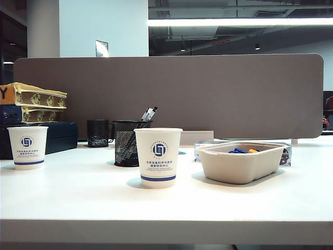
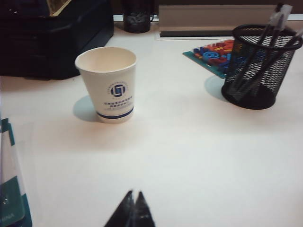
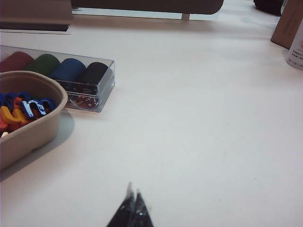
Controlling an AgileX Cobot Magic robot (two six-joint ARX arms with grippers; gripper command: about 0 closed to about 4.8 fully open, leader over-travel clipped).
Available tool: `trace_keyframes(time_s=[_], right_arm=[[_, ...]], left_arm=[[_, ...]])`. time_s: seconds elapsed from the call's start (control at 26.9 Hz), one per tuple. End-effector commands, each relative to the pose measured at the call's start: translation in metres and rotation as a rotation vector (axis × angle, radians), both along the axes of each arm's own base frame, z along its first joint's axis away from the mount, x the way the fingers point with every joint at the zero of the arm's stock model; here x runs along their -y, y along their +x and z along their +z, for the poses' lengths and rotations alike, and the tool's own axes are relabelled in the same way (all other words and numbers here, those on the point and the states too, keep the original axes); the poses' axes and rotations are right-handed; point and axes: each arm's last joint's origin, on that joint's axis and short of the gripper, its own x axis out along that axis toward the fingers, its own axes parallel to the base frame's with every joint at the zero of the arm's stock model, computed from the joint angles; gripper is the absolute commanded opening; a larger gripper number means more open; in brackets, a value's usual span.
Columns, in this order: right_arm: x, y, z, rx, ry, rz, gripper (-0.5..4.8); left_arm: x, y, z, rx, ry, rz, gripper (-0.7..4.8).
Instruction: Pick up one pen and put it in the pen container.
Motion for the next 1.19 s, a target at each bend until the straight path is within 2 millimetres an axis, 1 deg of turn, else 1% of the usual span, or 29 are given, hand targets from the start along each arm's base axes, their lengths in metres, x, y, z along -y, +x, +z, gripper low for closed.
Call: trace_keyframes(time_s=[0.04,0.33,1.19], right_arm=[[0.0002,0.0001,0.0001,-0.007,-0.004,-0.005,-0.01],[0.0007,-0.0013,-0.0053,-0.057,-0.024,-0.005,-0.01],[0.0008,-0.0017,-0.0069,-0.073,-0.029,-0.001,-0.01]], left_arm=[[-0.0007,0.0004,0.0024,0.017,-0.013,0.027,-0.06],[-0.0008,0.0003,0.0021,0.014,-0.011,0.030,-0.06],[-0.0007,0.0003,0.0020,0.013,-0.011,0.029,-0.06]])
